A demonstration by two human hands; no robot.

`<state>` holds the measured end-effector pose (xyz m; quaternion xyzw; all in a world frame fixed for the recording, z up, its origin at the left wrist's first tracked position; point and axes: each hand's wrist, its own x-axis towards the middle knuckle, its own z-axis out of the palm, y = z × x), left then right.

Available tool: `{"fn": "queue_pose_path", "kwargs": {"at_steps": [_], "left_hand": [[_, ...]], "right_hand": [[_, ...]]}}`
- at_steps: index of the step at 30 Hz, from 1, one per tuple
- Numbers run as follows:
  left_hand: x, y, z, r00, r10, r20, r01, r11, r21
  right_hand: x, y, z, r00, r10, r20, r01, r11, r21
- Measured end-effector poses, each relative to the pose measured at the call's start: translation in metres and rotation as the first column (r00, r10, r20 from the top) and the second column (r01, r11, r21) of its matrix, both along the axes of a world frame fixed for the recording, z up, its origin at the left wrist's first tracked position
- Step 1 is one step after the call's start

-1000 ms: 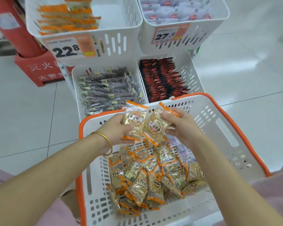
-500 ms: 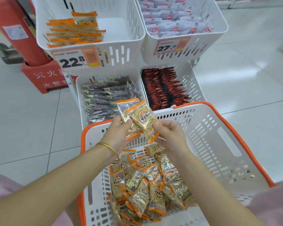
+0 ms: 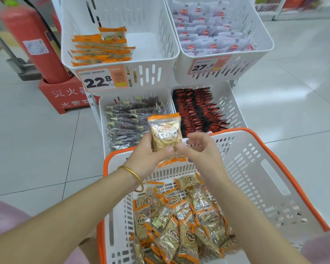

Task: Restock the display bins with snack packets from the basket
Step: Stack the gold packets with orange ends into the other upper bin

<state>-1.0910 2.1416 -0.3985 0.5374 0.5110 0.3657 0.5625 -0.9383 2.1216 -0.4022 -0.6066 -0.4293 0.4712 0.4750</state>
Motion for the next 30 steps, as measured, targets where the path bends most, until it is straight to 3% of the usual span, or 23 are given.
{"fn": "queue_pose_path", "kwargs": {"at_steps": [3,7,12,13,16,19,22,25,28,30], "left_hand": [[-0.01,0.015,0.027,0.983,-0.131,-0.13,0.14,0.988,0.058],[-0.03,0.048,0.068,0.97,-0.154,-0.186,0.182,0.973,0.144],[-0.064,0.087,0.115,0.942,0.15,-0.301,-0.009,0.906,0.422],[-0.072,0.093,0.119,0.888,0.257,-0.381,-0.026,0.856,0.516],[-0.1,0.114,0.116,0.579,0.543,-0.609,0.095,0.696,0.711],[-0.121,0.132,0.1,0.442,0.588,-0.678,0.145,0.699,0.7],[-0.128,0.14,0.086,0.384,0.59,-0.71,0.144,0.721,0.678],[-0.13,0.143,0.08,0.414,0.593,-0.691,0.14,0.708,0.692],[-0.131,0.144,0.08,0.475,0.566,-0.674,0.11,0.722,0.683],[-0.132,0.144,0.08,0.461,0.578,-0.673,0.12,0.711,0.693]], "right_hand": [[0.012,0.03,0.035,0.967,0.251,-0.046,-0.251,0.968,0.018],[0.001,0.08,0.099,0.808,0.588,-0.012,-0.587,0.808,0.049],[-0.035,0.145,0.166,0.822,0.55,0.147,-0.567,0.815,0.122],[-0.044,0.159,0.178,0.849,0.495,0.184,-0.525,0.828,0.197],[-0.079,0.209,0.205,0.911,0.313,0.268,-0.402,0.817,0.414],[-0.124,0.266,0.206,0.884,0.198,0.423,-0.407,0.772,0.488],[-0.163,0.316,0.188,0.773,0.081,0.63,-0.454,0.763,0.459],[-0.188,0.349,0.169,0.695,0.085,0.714,-0.5,0.771,0.394],[-0.199,0.371,0.157,0.443,0.149,0.884,-0.626,0.757,0.186],[-0.201,0.377,0.154,0.315,0.189,0.93,-0.662,0.746,0.073]]}}
